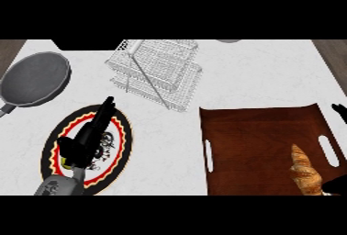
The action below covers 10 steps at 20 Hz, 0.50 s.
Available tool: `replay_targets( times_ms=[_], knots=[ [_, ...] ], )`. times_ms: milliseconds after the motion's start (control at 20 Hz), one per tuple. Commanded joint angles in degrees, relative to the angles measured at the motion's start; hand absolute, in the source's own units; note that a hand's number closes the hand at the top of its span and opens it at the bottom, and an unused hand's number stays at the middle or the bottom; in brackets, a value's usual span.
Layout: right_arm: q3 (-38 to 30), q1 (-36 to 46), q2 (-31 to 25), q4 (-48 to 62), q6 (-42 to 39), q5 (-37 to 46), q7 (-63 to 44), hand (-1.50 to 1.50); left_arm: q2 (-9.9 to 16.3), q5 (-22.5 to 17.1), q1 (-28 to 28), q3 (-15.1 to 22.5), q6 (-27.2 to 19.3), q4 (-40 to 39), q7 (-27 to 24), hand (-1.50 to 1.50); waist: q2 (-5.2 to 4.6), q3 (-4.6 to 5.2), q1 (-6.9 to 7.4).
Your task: Pick the croissant from the tray and place it in the tiered basket
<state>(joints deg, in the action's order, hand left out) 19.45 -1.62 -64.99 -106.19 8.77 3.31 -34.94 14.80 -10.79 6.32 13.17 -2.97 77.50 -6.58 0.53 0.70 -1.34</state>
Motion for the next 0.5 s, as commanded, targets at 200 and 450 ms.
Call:
replay_targets(
  times_ms=[200,450],
  knots=[
    [0.39,5.25,-6.05,-19.97,-11.86,-6.44,-29.97,-1.5,-1.34,1.36,1.34,0.53,-0.39,0.59,1.11,0.0,-0.43,-0.56,1.42],
    [5.59,7.67,1.49,-21.49,-10.32,1.15,-39.12,-1.5,-2.37,2.45,1.81,0.23,0.7,-1.79,-0.19,0.0,-0.61,-0.62,2.01]
  ],
)
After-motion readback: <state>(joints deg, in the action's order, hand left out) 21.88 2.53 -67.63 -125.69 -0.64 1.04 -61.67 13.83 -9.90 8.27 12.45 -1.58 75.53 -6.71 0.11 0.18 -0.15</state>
